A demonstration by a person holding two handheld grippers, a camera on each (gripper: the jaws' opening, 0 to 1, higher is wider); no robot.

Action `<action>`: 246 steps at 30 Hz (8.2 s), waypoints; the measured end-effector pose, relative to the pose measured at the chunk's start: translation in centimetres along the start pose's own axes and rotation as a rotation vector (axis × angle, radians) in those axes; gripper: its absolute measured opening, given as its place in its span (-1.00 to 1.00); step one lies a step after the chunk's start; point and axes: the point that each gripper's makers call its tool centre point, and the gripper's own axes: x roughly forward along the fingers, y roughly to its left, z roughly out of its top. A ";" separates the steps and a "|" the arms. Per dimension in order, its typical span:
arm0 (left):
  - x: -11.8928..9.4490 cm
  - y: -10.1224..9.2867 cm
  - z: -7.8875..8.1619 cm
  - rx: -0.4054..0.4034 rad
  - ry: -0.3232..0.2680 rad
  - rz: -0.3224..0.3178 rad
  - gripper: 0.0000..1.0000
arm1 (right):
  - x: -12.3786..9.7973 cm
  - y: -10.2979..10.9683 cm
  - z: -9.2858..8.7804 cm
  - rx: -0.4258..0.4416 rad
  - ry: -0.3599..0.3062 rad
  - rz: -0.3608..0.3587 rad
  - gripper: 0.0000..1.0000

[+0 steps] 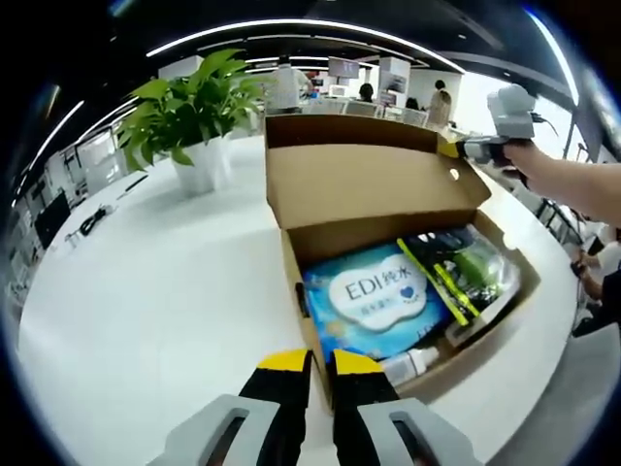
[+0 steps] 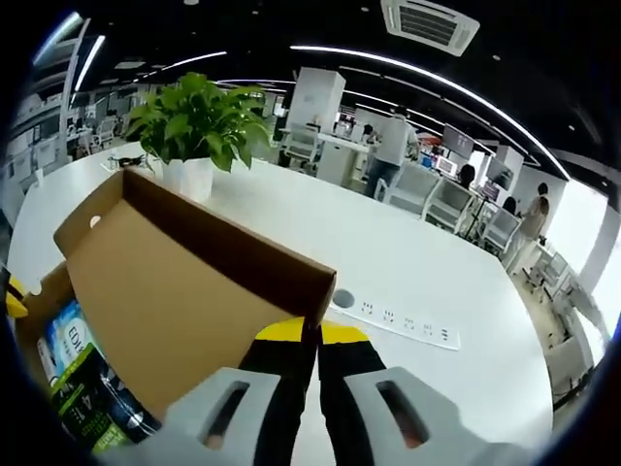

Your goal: Operate the shoe box by opening the lid, removing the specified soft item, and placing it in the target area until the item is outside and the box remains undamaged.

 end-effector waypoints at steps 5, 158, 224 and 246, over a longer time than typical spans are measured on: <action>0.0 0.4 0.0 -0.012 0.000 -0.004 -0.87 | 1.1 0.1 -0.8 0.010 0.037 0.018 -0.98; -3.7 -4.5 2.1 0.133 -0.032 -0.113 -0.67 | -16.9 7.2 -6.6 0.122 0.148 0.278 -0.54; 5.0 -10.5 3.6 -0.316 0.108 -0.389 -0.61 | -15.8 6.9 -10.3 0.142 0.219 0.324 -0.48; 6.1 -11.3 2.7 -0.408 0.146 -0.412 -0.74 | -15.8 7.0 -11.0 0.134 0.239 0.323 -0.50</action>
